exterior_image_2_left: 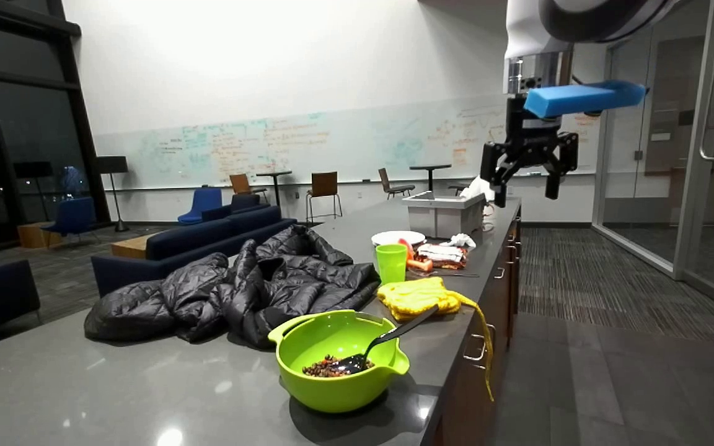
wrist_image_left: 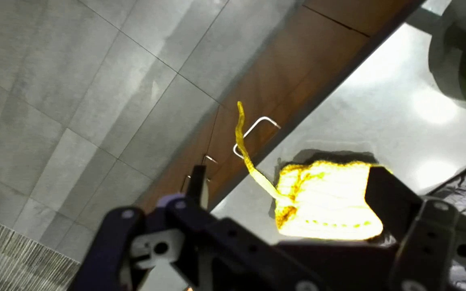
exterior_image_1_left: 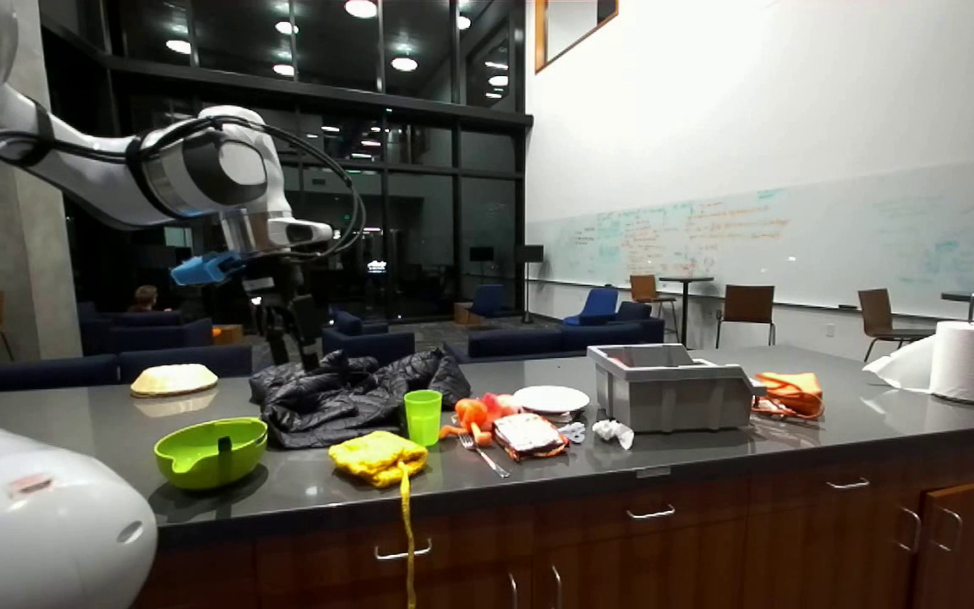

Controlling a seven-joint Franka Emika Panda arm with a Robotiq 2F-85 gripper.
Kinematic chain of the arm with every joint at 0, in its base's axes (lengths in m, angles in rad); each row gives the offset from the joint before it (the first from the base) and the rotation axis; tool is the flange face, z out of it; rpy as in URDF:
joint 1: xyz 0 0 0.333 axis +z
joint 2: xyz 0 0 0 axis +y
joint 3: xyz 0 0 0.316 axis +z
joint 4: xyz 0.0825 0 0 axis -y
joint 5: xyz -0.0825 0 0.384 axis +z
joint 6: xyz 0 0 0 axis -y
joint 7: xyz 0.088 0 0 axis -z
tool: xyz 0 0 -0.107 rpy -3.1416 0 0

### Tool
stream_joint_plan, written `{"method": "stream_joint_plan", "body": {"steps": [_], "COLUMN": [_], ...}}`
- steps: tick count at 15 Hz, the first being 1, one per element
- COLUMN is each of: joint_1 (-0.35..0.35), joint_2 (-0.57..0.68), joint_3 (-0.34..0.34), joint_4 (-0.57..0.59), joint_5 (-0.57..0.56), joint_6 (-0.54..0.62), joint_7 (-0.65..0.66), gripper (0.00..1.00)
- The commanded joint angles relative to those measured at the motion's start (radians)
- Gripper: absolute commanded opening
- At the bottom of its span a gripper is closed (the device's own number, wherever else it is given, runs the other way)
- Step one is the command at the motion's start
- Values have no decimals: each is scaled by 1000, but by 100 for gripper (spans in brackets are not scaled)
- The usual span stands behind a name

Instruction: Use the yellow cloth to clean the table

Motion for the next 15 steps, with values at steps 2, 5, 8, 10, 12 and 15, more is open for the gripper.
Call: {"method": "stream_joint_plan", "body": {"steps": [2,5,8,10,12,15], "joint_1": [-18,-31,-29,-21,-12,9], "joint_2": [79,196,306,378,441,528], "joint_3": [-24,-32,-34,-36,-38,-40], "joint_4": [-33,-8,18,41,68,104], "joint_5": [-6,-2,-7,-7,-12,-22], "joint_6": [203,303,357,373,375,379], "joint_7": [5,15,19,23,29,51], "gripper": [100,100,100,100,100,100]}}
